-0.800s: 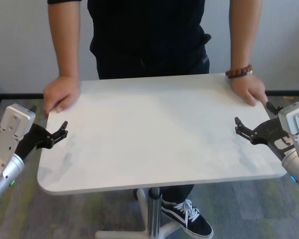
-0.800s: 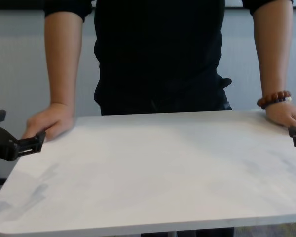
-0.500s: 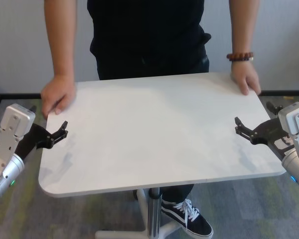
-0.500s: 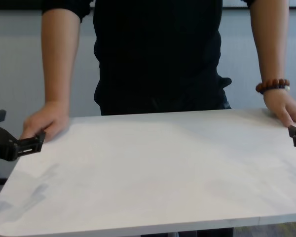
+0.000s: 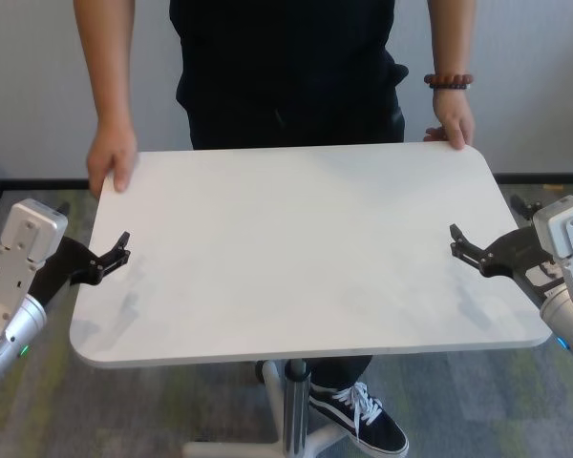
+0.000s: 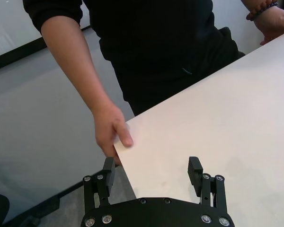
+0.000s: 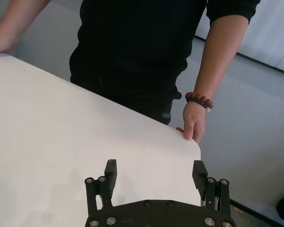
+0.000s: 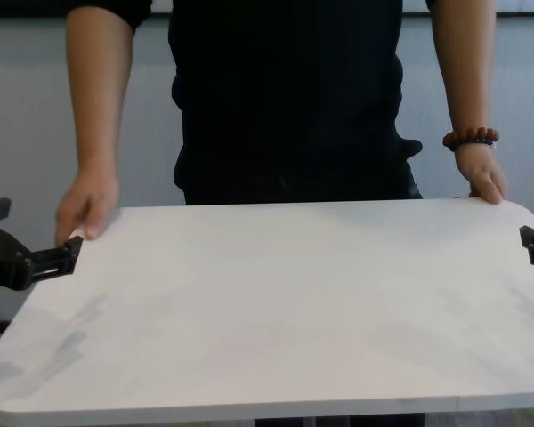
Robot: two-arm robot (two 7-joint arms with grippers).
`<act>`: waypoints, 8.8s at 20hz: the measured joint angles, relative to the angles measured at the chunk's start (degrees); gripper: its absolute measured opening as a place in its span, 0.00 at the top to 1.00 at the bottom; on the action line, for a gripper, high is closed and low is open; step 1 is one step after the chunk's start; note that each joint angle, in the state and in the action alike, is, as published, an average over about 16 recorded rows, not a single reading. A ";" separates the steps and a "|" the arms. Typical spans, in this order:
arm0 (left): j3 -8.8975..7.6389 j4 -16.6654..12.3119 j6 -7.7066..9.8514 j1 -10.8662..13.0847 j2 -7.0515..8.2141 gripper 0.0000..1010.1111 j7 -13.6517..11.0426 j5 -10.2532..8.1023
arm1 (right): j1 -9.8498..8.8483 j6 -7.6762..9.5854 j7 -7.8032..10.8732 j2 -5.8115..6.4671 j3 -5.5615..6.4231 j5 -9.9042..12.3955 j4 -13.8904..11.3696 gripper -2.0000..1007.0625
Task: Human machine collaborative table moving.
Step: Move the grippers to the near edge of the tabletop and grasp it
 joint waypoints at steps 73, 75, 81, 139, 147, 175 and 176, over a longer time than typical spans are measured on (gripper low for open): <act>-2.21 -15.18 -0.95 27.60 10.30 0.01 21.09 41.87 | -13.85 23.32 -4.97 8.75 -9.02 -33.39 -19.00 0.01; -0.96 -13.62 -0.28 26.29 9.08 0.01 21.83 45.19 | -13.41 23.48 -5.13 7.99 -9.10 -34.07 -17.92 0.01; 2.38 -8.70 1.23 22.23 5.59 0.01 23.47 53.80 | -12.17 23.78 -5.83 5.80 -9.49 -36.44 -14.86 0.01; -0.58 11.63 -11.00 10.48 -7.96 0.01 23.70 57.89 | -12.69 20.67 -2.28 -0.67 -4.23 -41.86 -8.92 0.01; -1.03 12.67 -10.91 9.71 -9.28 0.01 24.03 59.19 | -13.15 20.19 -1.81 -1.31 -3.19 -42.46 -8.72 0.01; -1.35 13.21 -10.93 9.56 -9.75 0.01 23.79 59.40 | -11.92 21.68 -2.38 -4.20 -1.49 -50.14 -8.06 0.01; -1.35 13.20 -10.93 9.56 -9.75 0.01 23.78 59.40 | -11.89 21.69 -2.22 -4.30 -1.43 -50.26 -8.03 0.01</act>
